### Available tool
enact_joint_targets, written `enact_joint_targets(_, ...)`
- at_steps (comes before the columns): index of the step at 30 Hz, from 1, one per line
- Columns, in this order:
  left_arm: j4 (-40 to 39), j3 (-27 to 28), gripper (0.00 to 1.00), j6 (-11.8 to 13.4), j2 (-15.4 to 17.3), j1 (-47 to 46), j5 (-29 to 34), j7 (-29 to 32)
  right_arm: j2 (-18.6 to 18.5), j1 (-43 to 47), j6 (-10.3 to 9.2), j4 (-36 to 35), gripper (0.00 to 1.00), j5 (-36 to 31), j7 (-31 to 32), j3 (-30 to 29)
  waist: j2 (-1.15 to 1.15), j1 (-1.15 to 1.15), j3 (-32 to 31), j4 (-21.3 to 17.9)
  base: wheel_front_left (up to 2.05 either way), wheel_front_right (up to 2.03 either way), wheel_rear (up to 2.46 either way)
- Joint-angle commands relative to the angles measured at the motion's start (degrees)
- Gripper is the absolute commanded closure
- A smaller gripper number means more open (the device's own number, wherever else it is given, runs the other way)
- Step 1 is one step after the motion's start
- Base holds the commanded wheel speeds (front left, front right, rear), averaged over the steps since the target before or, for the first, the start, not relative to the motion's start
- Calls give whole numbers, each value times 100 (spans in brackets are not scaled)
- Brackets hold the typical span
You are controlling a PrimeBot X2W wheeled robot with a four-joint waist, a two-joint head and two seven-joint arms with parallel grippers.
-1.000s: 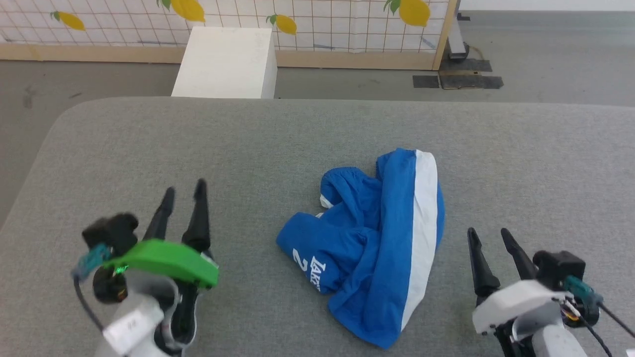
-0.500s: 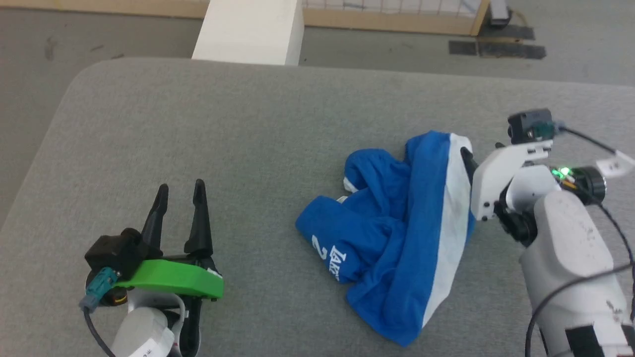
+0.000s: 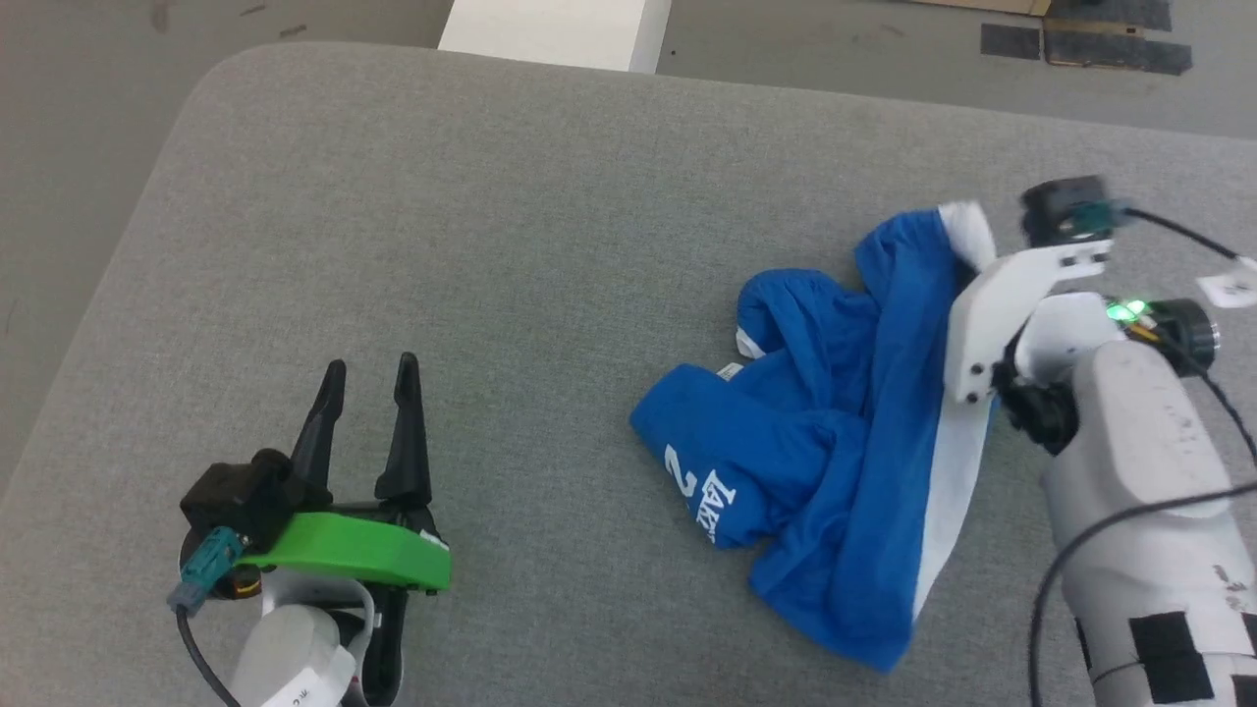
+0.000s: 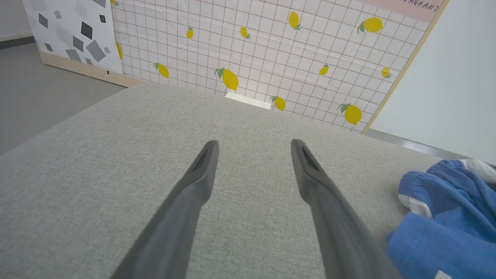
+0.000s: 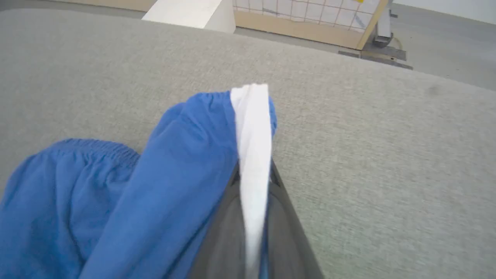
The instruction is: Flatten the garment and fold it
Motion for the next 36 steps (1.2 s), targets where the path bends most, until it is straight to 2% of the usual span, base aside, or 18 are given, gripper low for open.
enact_joint_targets(1,11,4,0,-34,-35,-38,59,-25,-18,146,-9,-195,100,105,-174,-129,0,-1,-204,-190,0,0,0)
enact_joint_targets(4,41,5,0,-54,-49,35,81,-26,-18,668,-9,-847,100,324,-418,-440,0,-1,-391,-364,0,0,0)
enact_joint_targets(6,65,4,0,-62,-54,86,91,-26,-18,1198,-9,-1301,100,526,-329,-549,0,-1,-506,-483,0,0,0)
enact_joint_targets(11,168,-23,0,-71,-63,217,93,-26,-18,2812,-9,-2332,100,1267,488,-556,0,-1,-715,-741,0,0,0)
enact_joint_targets(14,244,-35,0,-72,-66,284,81,-26,-18,3696,-9,-2755,100,1800,1069,-278,0,-1,-812,-901,0,0,0)
enact_joint_targets(17,325,-53,0,-58,-67,310,66,-26,-18,4137,-9,-3078,100,1969,1171,-196,0,-1,-866,-998,0,0,0)
enact_joint_targets(18,347,-54,0,-52,-68,322,53,-26,-18,4190,-9,-3184,61,2020,1071,-210,0,-1,-885,-1027,0,0,0)
enact_joint_targets(19,365,-56,0,-45,-68,328,43,-26,-18,4196,-9,-3267,0,2058,966,-259,0,-1,-894,-1043,0,0,0)
enact_joint_targets(26,535,-243,0,-28,-70,281,-126,-22,-18,3643,-9,-3898,0,1908,37,-851,0,-1,-924,-969,0,0,0)
enact_joint_targets(29,685,-548,0,-33,-70,49,-372,315,-18,3359,-9,-4028,0,1822,-114,-971,0,-1,-878,-869,0,0,0)
enact_joint_targets(32,841,-1012,0,-15,-70,-385,-678,1160,-18,3113,-9,-4028,0,1711,-153,-920,0,-1,-809,-811,0,0,0)
enact_joint_targets(36,1085,-1636,0,179,-70,-969,-1017,2660,-18,2921,-9,-3916,0,1707,-179,-689,0,-1,-693,-882,0,0,0)
